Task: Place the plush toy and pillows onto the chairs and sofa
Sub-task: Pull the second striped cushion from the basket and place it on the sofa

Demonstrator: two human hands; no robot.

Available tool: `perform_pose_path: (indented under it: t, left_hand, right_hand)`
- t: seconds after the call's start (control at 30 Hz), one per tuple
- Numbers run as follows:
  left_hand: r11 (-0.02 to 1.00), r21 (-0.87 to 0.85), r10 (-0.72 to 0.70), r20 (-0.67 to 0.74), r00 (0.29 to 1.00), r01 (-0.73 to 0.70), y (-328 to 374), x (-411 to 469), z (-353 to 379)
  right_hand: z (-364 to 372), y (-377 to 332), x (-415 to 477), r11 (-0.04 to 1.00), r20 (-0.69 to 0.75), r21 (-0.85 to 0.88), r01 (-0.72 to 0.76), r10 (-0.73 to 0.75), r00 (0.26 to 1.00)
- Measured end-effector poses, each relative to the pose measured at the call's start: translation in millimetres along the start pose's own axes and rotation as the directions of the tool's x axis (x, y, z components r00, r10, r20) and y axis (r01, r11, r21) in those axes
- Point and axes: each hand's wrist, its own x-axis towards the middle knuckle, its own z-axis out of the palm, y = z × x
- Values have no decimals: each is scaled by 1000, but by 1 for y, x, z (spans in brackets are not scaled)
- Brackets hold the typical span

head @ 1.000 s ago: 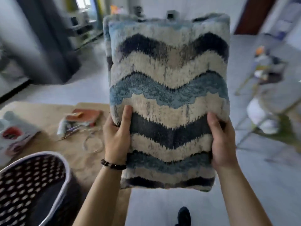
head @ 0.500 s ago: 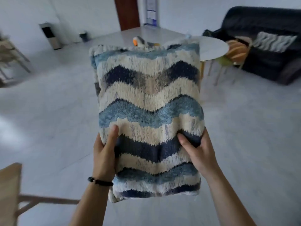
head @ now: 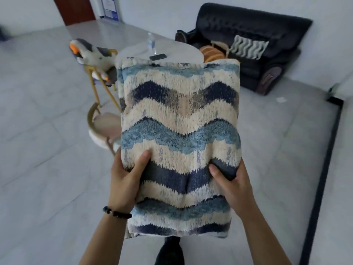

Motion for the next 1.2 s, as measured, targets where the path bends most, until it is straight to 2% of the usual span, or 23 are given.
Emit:
perform_pose_path:
  t: [0.17,0.27,0.5,0.6,0.73,0.97,1.07,1.2]
  left_hand:
    - [997,-62,-39,150,988,49,-2,144,132]
    - [996,-28,-74,277,958,86,-5,208,218]
    - [968,20,-228,468,853,248,-66,337,435]
    - [959,17,-256,469,845,282,-82,387,522]
    - [962,4,-246,438,865,272,-82,462,608]
    - [968,-43,-224,305,926,248,-113,610,719]
    - [964,-37,-243,283,928,264,-146,682,773]
    - [954,-38,-273,297,915,297,-166,781,860]
  right_hand:
    - [-55,-13,146,998,-215,-12,-57,53,975]
    - [-98,-14,212,997,-347,19,-81,83,934]
    - [-214,48,380,992,-536,99,-72,114,837]
    - [-264,63,468,990,-529,109,-92,136,837]
    - [-317,57,592,989,-461,122,-83,130,878]
    - [-359,71,801,995,-333,63,-82,98,938]
    - [-373,95,897,995,-303,57,-83,96,948]
    - [-403,106,1022,994,-337,53,-92,104,936]
